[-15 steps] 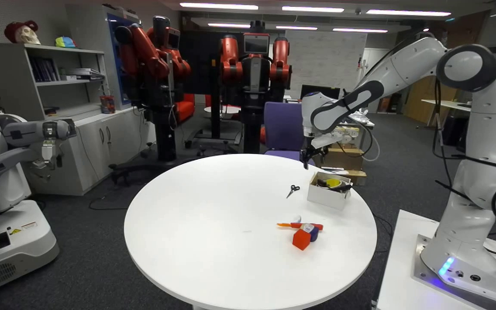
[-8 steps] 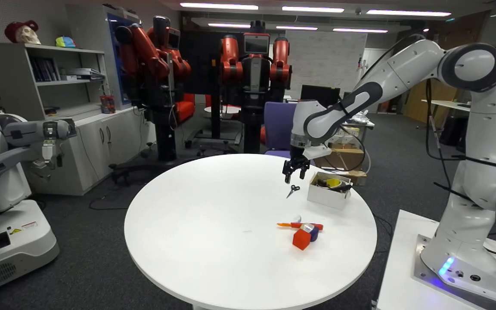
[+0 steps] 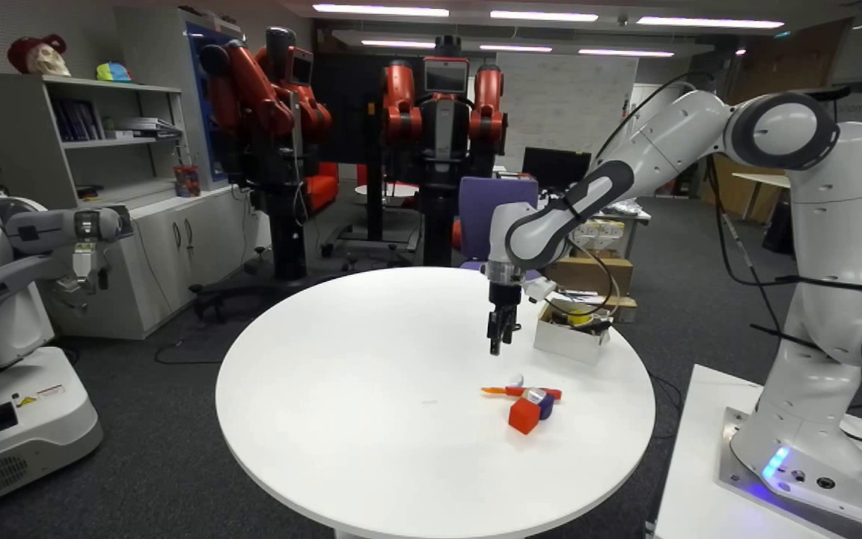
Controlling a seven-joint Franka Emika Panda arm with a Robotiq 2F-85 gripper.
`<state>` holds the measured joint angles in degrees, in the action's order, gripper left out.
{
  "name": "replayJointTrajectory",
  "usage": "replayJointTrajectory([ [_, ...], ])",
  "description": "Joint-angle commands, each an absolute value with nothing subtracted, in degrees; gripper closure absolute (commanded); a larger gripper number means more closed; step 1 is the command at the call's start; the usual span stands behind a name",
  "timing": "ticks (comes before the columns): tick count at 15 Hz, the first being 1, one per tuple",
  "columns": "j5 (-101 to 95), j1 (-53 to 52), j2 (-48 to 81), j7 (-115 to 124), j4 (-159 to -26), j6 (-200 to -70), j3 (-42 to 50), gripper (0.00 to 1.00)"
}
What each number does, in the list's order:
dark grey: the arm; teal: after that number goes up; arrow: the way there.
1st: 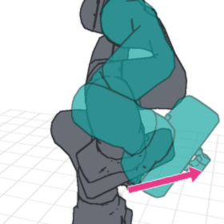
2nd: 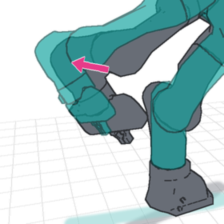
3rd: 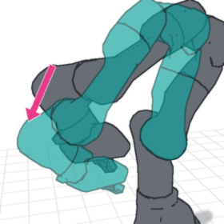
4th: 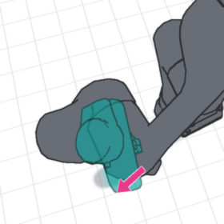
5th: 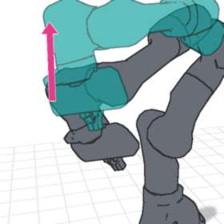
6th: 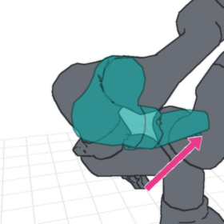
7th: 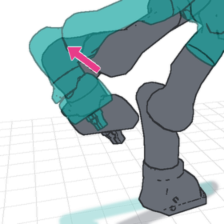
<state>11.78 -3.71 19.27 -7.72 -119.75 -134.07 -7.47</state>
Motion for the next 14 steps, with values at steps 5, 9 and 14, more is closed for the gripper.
replayJointTrajectory([
  [5,2.6,-3.0,26.9,-21.8,-111.0,-118.5,-7.3,0.0],
  [9,-1.3,-3.1,27.5,-20.6,-111.7,-119.8,-7.6,0.0],
  [14,-2.6,-3.5,28.2,-20.6,-110.9,-119.8,-7.6,0.0],
])
